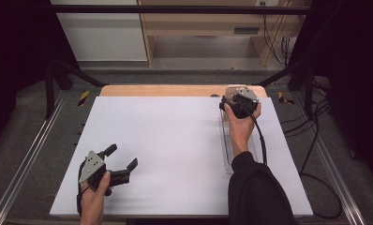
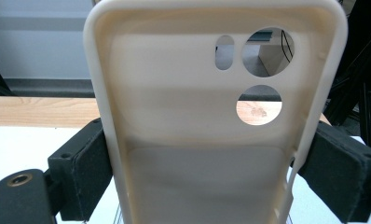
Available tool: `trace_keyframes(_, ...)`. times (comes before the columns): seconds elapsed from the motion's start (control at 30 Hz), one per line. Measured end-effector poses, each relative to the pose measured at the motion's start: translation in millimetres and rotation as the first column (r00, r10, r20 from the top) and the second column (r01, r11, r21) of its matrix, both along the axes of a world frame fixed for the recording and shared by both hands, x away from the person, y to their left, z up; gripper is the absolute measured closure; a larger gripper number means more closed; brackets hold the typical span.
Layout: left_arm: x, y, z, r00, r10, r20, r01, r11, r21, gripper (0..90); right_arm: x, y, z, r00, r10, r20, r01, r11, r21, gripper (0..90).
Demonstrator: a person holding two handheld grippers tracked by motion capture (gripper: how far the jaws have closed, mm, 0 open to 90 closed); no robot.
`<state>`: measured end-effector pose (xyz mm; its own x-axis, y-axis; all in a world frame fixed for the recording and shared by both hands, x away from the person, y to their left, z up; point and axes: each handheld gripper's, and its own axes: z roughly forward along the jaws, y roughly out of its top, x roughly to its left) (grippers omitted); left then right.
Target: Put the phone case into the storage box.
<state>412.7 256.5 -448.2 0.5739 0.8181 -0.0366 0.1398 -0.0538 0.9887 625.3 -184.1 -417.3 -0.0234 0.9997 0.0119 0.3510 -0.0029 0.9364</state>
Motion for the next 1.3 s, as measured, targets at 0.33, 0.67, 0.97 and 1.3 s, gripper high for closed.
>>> trace_keyframes(0.33, 0.3, -0.9, -0.3, 1.0000, -0.004, -0.002, 0.004, 1.0000, 0.002, 3.6, 0.5, 1.2, -1.9, 0.9999, 0.008, -0.009, -0.008, 1.000, 0.001, 10.9)
trace_keyframes(0.67, 0.3, -0.8, -0.3, 1.0000, -0.008, -0.002, 0.008, 1.0000, 0.003, 3.6, 1.7, 0.6, -4.0, 0.9998, 0.004, -0.021, -0.004, 1.000, -0.002, 10.8)
trace_keyframes(0.97, 0.3, -1.6, -0.4, 0.9999, -0.010, -0.003, 0.010, 0.9999, 0.003, 3.6, 2.9, -0.3, -5.5, 0.9992, 0.008, -0.039, -0.008, 1.000, 0.009, 10.7)
trace_keyframes(1.3, 0.3, -1.3, -0.4, 0.9999, -0.011, -0.003, 0.011, 0.9999, 0.003, 3.6, 3.8, 0.5, -7.2, 0.9990, 0.012, -0.044, -0.011, 1.000, 0.008, 10.7)
